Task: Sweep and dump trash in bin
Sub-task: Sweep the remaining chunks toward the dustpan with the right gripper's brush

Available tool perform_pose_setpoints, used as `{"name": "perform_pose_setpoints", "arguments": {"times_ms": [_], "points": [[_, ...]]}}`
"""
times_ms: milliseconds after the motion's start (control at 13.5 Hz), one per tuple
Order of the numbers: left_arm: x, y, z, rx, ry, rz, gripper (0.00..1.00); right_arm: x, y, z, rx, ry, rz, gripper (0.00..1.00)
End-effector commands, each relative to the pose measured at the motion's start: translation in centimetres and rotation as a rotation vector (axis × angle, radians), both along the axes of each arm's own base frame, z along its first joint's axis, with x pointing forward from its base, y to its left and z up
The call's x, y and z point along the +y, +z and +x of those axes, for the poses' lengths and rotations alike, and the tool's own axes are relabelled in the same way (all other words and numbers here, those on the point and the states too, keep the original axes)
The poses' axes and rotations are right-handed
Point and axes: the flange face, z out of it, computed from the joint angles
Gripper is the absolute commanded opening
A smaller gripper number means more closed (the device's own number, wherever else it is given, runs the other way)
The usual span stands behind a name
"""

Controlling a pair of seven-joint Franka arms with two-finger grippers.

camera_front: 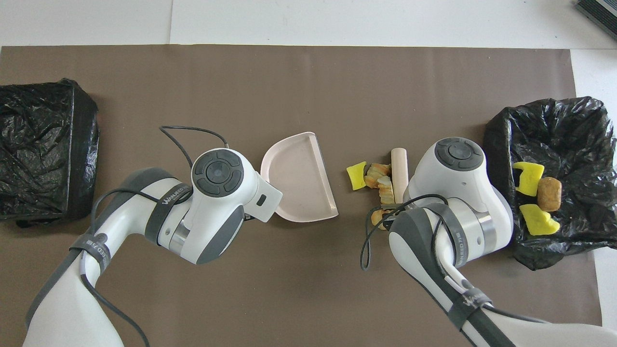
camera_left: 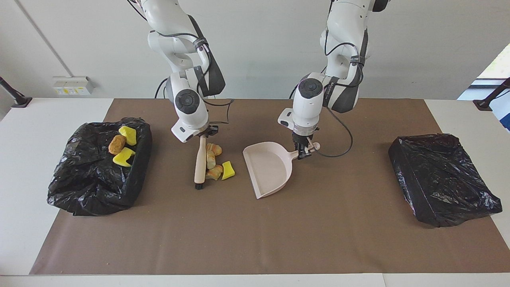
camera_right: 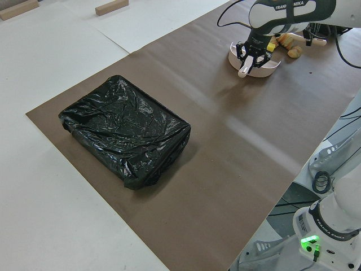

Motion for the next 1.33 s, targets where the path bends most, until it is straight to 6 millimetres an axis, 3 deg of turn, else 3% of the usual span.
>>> {"name": "perform_pose_setpoints", "arguments": {"times_ms": [0, 443, 665, 813, 960, 1108, 1256], "points": [[0.6, 0.1, -1.2, 0.007, -0.009, -0.004, 0.00, 3.2, 0.1, -0.7, -0.013, -0.060, 0.089, 0.00], [0.7, -0.5, -1.8, 0.006, -0.013, -0.006, 0.00, 10.0, 2.1, -1.0, -0.009, -0.165, 0.280, 0.00], [0.7, -0.4, -1.8, 0.004, -0.013, -0.008, 0.00, 11.6, 4.0, -0.4, 0.001, -0.198, 0.318, 0.00], [0.8, -0.4, -1.7, 0.004, -0.010, -0.007, 0.00, 10.8, 6.9, 0.9, 0.018, -0.196, 0.306, 0.00], [1.1, -0.5, -1.7, 0.006, -0.007, -0.006, 0.00, 7.4, 10.0, 2.2, 0.034, -0.158, 0.214, 0.00], [1.1, -0.3, -1.7, 0.004, -0.006, -0.007, 0.00, 5.2, 10.6, 1.6, 0.033, -0.067, 0.026, 0.00], [1.2, -0.3, -1.6, 0.004, -0.004, -0.007, 0.00, 3.5, 9.9, -0.1, 0.033, -0.042, -0.125, 0.00]]}}
